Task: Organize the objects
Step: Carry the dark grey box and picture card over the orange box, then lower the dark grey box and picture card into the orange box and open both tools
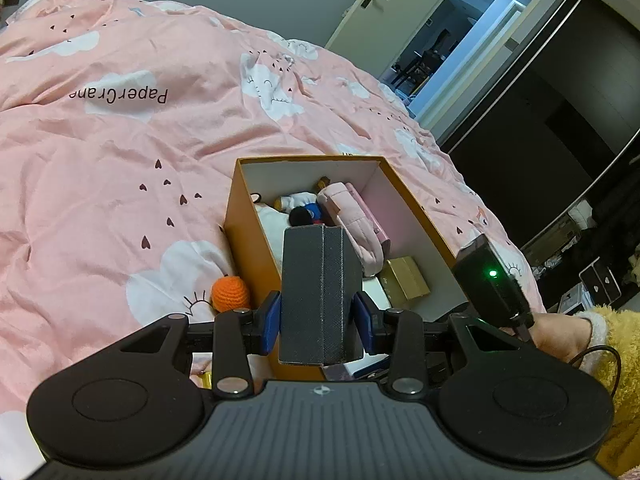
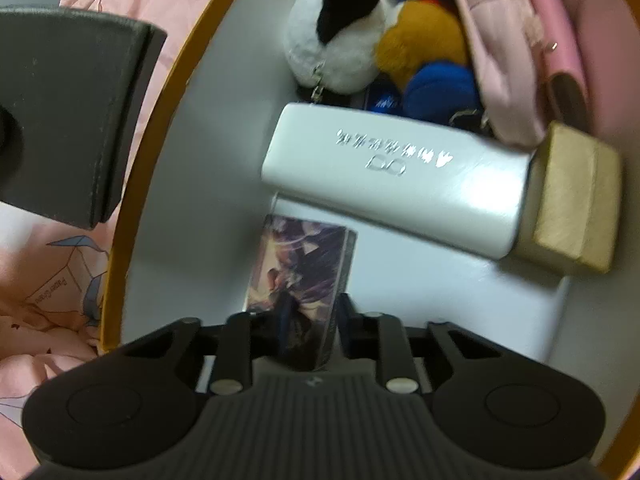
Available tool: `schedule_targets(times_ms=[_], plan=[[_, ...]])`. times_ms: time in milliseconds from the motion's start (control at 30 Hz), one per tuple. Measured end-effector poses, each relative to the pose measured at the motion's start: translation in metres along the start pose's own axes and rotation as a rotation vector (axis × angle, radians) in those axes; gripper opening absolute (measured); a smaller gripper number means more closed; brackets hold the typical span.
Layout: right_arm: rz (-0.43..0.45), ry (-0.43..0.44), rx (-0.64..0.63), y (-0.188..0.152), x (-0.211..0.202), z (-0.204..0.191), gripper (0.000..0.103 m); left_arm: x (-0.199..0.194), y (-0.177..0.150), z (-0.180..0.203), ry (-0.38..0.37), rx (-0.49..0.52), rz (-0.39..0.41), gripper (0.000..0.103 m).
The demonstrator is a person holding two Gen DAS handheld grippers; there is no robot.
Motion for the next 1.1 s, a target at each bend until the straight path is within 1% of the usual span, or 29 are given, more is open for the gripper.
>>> schedule_targets(times_ms=[33,67,200,233,300,433,533,633,733,767,867,933,1067,1100], plan=[[-0.006,0.021,0.003,-0.001,0.003,-0.003,0.015,0.000,-0.001,0.002,0.001,0.003,-0.001,0.044],[-0.003,0.026,0.004,-0.001,0.004,-0.004,0.016,0.000,-0.002,0.003,0.002,0.007,-0.001,0.044],[0.016,0.008,-0.023,-0.003,-0.003,-0.005,0.015,0.000,-0.004,0.012,0.020,0.034,0.007,0.044],[0.031,-0.007,-0.038,-0.003,-0.009,-0.005,0.015,0.000,-0.006,0.016,0.021,0.050,0.009,0.044],[0.080,-0.050,-0.088,-0.004,-0.027,-0.006,0.019,0.003,-0.008,0.027,0.025,0.094,0.011,0.044],[0.173,-0.154,-0.187,-0.006,-0.066,-0.005,0.019,0.020,-0.021,0.054,0.052,0.198,-0.017,0.044],[0.222,-0.237,-0.272,-0.012,-0.093,-0.004,0.021,0.035,-0.030,0.072,0.118,0.302,-0.015,0.044],[0.239,-0.308,-0.328,-0.017,-0.103,-0.004,0.024,0.047,-0.037,0.084,0.159,0.416,-0.001,0.044],[0.246,-0.317,-0.330,-0.016,-0.108,-0.004,0.024,0.062,-0.042,0.090,0.170,0.518,-0.017,0.044],[0.253,-0.318,-0.322,-0.015,-0.108,-0.003,0.024,0.067,-0.044,0.091,0.181,0.567,-0.015,0.044],[0.278,-0.319,-0.305,-0.009,-0.109,-0.004,0.025,0.077,-0.047,0.095,0.220,0.716,0.016,0.044],[0.282,-0.316,-0.305,-0.007,-0.106,-0.005,0.025,0.086,-0.048,0.095,0.249,0.794,0.030,0.044],[0.283,-0.330,-0.310,-0.003,-0.103,-0.004,0.025,0.101,-0.054,0.098,0.285,0.916,0.062,0.044],[0.283,-0.332,-0.307,-0.002,-0.103,-0.003,0.025,0.105,-0.055,0.099,0.303,0.931,0.062,0.044]])
Point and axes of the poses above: each gripper's, at about its wrist camera, not at the fingertips, and x roughly the way its jaws point, z to its right, y to its top, the point moved 10 cm from there along x, roughly the way its jaws point, and after that the axes turned 12 degrees about y, right-handed, at the moved point
